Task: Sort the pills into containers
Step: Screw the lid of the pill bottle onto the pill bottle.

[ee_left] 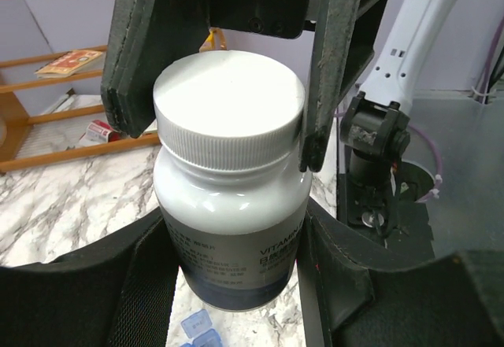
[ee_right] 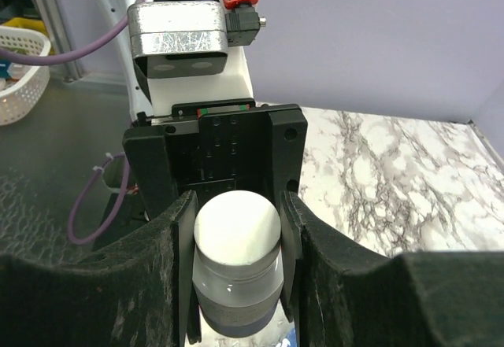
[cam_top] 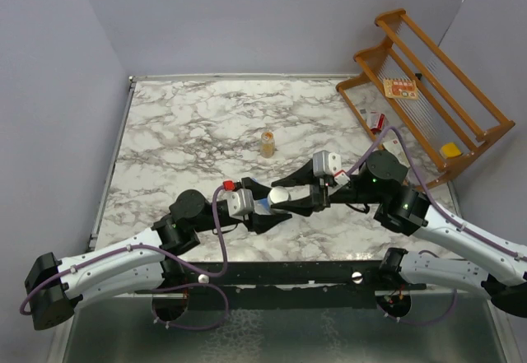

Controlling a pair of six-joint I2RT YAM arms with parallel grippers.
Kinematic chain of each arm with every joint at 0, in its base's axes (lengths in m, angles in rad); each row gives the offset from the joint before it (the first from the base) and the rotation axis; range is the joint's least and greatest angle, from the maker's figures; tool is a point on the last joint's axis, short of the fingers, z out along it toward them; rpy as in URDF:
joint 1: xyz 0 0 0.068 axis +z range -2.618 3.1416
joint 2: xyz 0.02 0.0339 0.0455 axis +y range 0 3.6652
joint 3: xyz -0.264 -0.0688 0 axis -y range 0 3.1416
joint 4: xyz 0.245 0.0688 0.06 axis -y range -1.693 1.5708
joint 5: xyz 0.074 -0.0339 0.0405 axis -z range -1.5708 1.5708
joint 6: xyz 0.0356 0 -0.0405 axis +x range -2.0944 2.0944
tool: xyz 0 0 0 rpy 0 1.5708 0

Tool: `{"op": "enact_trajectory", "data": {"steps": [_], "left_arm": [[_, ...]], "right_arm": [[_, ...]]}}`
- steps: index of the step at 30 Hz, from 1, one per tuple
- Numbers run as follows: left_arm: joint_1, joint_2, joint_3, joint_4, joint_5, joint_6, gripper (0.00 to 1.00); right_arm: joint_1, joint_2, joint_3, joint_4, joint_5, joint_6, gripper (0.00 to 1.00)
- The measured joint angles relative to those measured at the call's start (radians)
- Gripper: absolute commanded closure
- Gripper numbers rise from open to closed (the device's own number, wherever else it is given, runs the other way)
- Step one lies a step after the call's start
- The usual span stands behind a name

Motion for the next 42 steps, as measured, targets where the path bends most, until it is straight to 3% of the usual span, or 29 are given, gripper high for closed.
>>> {"op": "enact_trajectory", "data": {"steps": [42], "left_arm": [[-0.004,0.076,-0.038,0.151,-0.425,0.004,1.00]], "right_arm": [[0.008,0.095,-0.049,0.201,0.388,0.027,0.88]]}}
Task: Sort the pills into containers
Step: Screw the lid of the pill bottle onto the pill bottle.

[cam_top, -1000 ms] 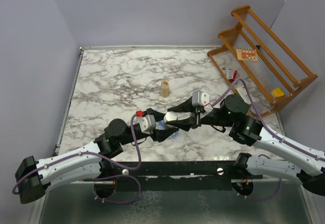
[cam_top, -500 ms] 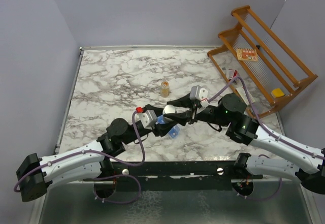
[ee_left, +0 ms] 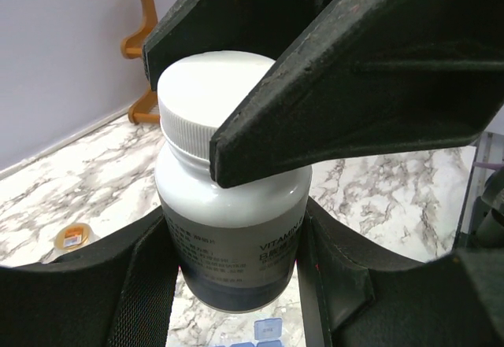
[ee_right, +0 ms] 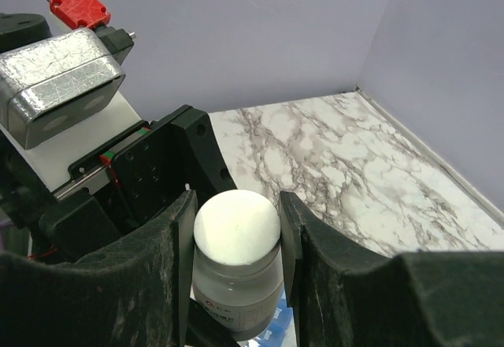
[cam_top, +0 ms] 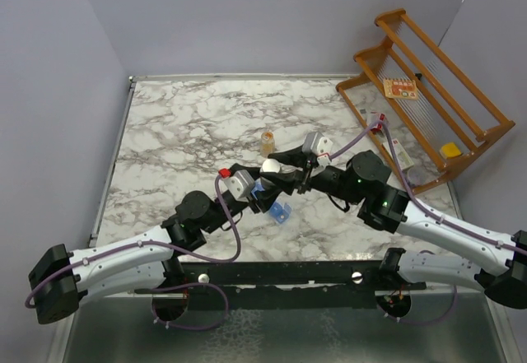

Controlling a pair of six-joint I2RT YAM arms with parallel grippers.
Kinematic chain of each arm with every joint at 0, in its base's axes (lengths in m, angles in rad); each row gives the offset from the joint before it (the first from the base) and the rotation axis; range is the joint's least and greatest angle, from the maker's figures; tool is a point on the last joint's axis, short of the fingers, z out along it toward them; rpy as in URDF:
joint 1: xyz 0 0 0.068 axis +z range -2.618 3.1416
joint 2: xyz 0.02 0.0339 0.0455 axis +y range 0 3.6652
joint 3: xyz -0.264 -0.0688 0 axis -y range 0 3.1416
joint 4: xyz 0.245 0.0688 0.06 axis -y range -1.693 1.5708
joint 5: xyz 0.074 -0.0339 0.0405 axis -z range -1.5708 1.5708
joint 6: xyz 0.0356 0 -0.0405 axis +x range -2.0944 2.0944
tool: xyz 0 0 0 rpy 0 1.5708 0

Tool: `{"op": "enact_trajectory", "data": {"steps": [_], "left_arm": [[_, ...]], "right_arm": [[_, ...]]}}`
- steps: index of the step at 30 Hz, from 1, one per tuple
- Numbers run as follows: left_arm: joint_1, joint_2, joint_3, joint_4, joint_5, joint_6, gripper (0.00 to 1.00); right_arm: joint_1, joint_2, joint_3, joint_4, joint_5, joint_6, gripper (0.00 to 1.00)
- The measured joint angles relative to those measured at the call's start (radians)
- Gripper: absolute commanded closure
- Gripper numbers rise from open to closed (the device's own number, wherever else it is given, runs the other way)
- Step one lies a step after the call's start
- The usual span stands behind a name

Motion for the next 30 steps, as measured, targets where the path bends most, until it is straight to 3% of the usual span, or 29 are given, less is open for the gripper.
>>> {"op": "enact_trajectory", "data": {"steps": [5,10,15,20,24,30], "left_arm": [[-0.001,0.023,0.000,0.029,-0.039,0.000,1.00],[-0.002,0.056,0.000,0.053,-0.061,-0.002,1.00],[-0.006,0.069,0.000,0.078,-0.061,-0.011,1.00],[0.003,0.064,0.000,0.144,-0.102,-0.043,1.00],[0.008,0.046,0.000,0.142,-0.119,-0.055,1.00],[0.008,0.013,-0.012,0.128,-0.131,-0.058,1.00]], "right_arm": [[0.002,0.007,-0.011,0.028,0.045,0.000,0.85],[0.002,0.008,-0.025,0.043,0.079,0.001,0.59],[0.002,-0.020,-0.049,0.041,0.099,0.000,0.50],[0.002,-0.050,-0.060,0.006,0.108,0.002,0.25],[-0.004,-0.055,-0.059,0.012,0.133,0.003,0.14],[-0.005,-0.064,-0.055,-0.002,0.139,0.008,0.11]]}}
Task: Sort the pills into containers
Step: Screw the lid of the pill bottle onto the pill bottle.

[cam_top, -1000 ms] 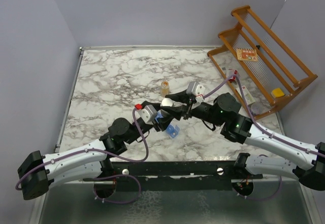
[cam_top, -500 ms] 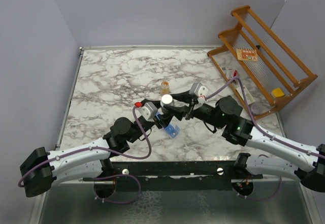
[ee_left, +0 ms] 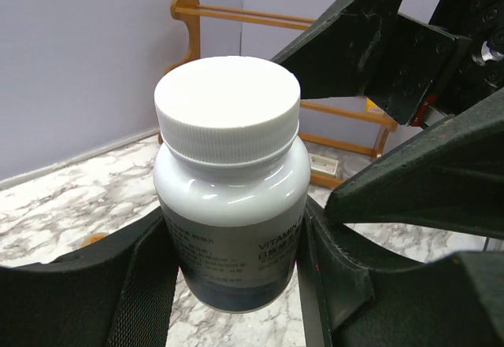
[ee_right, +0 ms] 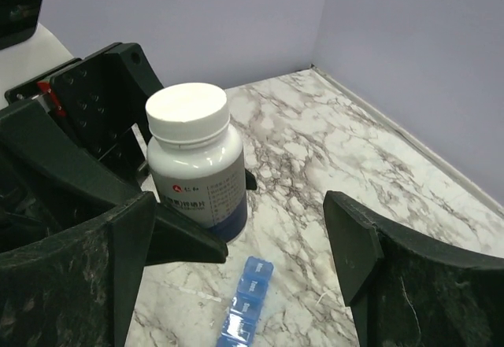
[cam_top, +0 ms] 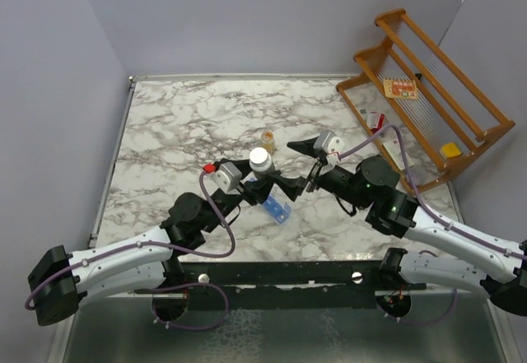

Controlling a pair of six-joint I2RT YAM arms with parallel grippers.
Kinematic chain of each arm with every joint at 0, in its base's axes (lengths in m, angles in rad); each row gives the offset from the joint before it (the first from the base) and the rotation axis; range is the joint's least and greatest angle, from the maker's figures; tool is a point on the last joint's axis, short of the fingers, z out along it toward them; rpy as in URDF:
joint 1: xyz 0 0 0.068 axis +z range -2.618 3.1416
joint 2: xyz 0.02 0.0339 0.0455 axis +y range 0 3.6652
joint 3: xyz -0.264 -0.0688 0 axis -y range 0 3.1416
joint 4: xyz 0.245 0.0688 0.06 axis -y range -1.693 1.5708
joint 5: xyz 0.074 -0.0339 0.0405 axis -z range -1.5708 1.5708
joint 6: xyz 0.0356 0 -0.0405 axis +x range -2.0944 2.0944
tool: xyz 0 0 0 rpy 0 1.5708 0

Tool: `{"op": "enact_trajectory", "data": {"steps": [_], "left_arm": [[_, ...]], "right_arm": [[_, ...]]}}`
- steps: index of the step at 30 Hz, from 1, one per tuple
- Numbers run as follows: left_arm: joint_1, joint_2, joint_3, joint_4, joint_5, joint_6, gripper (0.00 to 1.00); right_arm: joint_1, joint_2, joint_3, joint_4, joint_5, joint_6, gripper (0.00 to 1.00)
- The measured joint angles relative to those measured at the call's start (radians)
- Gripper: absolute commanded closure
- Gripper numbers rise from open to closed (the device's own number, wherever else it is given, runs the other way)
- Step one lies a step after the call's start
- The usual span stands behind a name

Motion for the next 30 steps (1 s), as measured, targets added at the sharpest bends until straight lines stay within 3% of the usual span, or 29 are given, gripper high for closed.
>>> {"op": "enact_trajectory", "data": {"steps": [8,16,21,26,30], "left_arm": [[0.003,-0.105,-0.001,-0.051,0.089,0.008,1.00],[0.003,-0.156,-0.019,-0.152,0.479,0.026,1.00],[0.003,-0.145,-0.021,-0.181,0.690,0.022,1.00],[0.003,-0.116,-0.016,-0.187,0.780,0.022,1.00],[0.003,-0.083,0.002,-0.190,0.841,0.022,1.00]], "right_arm": [[0.002,-0.142,0.032,-0.175,-0.060,0.002,0.23],[0.004,-0.265,0.100,-0.262,-0.349,0.018,0.28],[0.005,-0.268,0.098,-0.281,-0.474,0.034,0.39],[0.005,-0.230,0.097,-0.282,-0.566,0.044,0.39],[0.005,-0.182,0.090,-0.281,-0.627,0.044,0.47]]}}
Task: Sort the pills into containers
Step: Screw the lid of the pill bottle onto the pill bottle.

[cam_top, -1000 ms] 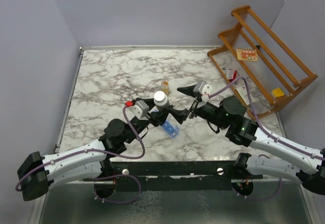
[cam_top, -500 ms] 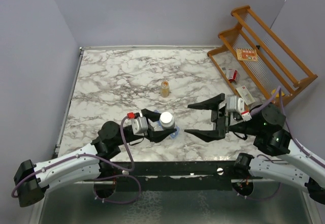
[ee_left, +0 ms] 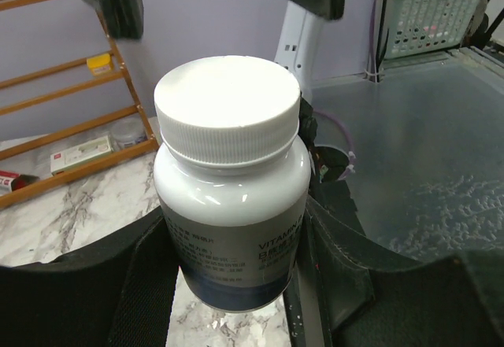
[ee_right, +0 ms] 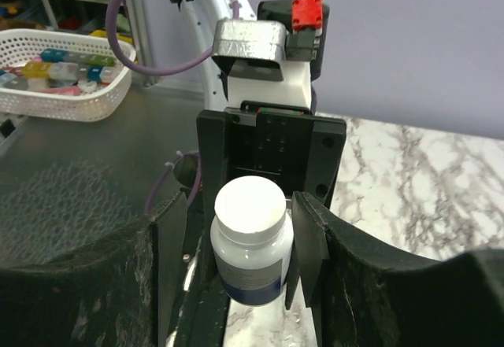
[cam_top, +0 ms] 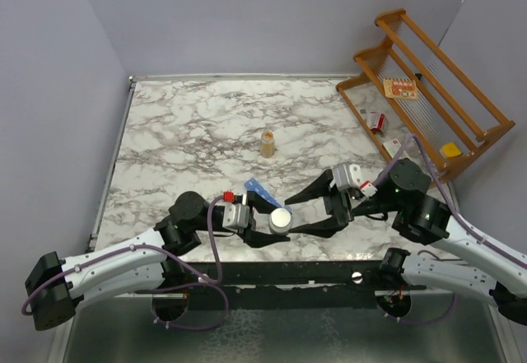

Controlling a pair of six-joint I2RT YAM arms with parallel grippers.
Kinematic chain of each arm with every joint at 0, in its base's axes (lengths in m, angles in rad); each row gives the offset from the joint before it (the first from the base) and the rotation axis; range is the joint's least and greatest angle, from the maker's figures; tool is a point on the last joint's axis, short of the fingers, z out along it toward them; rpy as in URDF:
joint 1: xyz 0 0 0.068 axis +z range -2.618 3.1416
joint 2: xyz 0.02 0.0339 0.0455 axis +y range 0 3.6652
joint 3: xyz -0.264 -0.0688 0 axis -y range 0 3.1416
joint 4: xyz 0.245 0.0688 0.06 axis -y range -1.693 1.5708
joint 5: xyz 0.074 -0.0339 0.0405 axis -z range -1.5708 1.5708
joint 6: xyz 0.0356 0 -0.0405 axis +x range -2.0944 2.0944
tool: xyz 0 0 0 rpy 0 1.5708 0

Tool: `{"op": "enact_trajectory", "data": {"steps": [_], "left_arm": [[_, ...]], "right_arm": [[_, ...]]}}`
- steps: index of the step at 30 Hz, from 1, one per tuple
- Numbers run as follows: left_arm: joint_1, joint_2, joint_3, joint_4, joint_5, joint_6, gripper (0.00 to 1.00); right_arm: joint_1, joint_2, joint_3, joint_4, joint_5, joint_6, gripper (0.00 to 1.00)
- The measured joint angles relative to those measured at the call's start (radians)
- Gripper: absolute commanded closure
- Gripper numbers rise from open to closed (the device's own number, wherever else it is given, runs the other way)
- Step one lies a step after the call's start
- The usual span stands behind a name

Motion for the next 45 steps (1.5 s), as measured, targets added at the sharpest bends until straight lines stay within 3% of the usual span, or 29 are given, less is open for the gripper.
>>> {"op": "enact_trajectory", "data": {"steps": [6,24,34,45], "left_arm": [[0.000,0.009,0.008,-0.002,0.023,0.003,1.00],[0.000,0.008,0.011,-0.002,0.029,0.003,1.00],[0.000,0.009,0.011,-0.001,0.029,0.002,1.00],[0.000,-0.011,0.011,0.001,-0.005,0.001,1.00]], "right_arm": [[0.000,0.043,-0.018,0.000,-0.053,0.003,0.41],[0.000,0.057,-0.031,0.045,-0.087,0.019,0.39],[0.000,0.058,-0.040,0.057,-0.075,0.019,0.56],[0.000,0.061,-0.041,0.079,-0.040,0.018,0.60]]}}
